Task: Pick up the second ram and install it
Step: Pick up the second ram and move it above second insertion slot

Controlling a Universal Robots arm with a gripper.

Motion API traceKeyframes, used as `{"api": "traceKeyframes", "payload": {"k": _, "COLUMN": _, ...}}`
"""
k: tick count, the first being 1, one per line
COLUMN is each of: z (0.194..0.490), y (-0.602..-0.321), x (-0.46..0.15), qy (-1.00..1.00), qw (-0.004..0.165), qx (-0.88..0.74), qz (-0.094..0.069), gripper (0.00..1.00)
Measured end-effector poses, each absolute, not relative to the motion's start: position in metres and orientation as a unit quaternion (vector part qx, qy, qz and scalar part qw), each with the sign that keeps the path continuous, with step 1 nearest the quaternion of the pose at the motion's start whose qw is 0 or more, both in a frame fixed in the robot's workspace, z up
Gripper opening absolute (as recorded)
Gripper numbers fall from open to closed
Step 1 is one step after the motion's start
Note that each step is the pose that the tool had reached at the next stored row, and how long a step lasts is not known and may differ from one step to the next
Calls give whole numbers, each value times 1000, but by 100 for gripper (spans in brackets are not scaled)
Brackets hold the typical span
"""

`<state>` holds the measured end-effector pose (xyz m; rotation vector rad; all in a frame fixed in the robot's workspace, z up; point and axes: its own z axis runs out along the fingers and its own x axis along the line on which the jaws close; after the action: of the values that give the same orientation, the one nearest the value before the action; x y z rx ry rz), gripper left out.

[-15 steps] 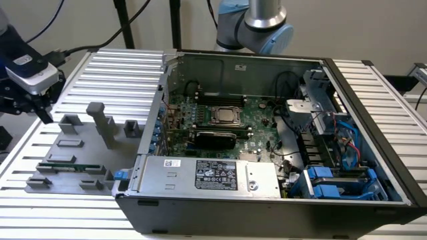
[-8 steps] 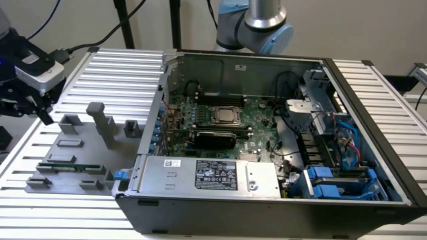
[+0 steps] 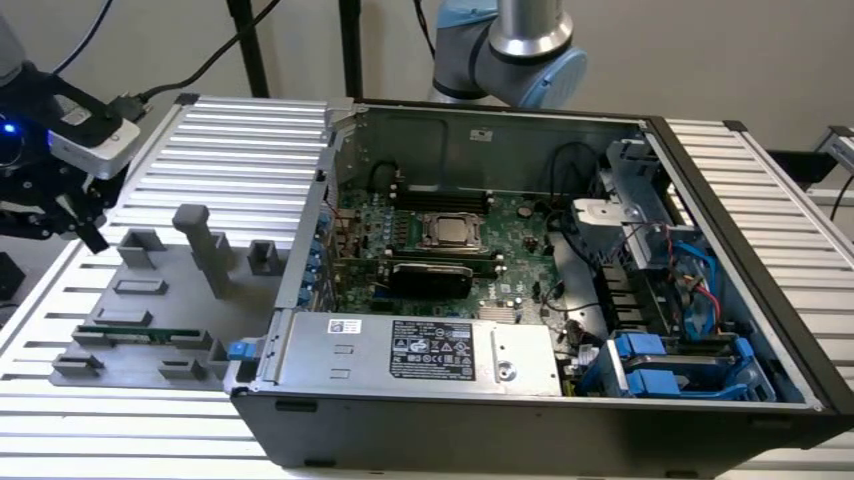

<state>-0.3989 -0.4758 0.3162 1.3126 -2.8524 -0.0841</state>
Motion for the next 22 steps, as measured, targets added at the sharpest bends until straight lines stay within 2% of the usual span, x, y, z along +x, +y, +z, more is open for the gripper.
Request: {"api": "traceKeyframes", "payload": {"k": 22, "z": 305, "y": -476, "x": -399, "qy": -807, "qw": 6, "qx": 590, "qz": -26, "gripper": 11}}
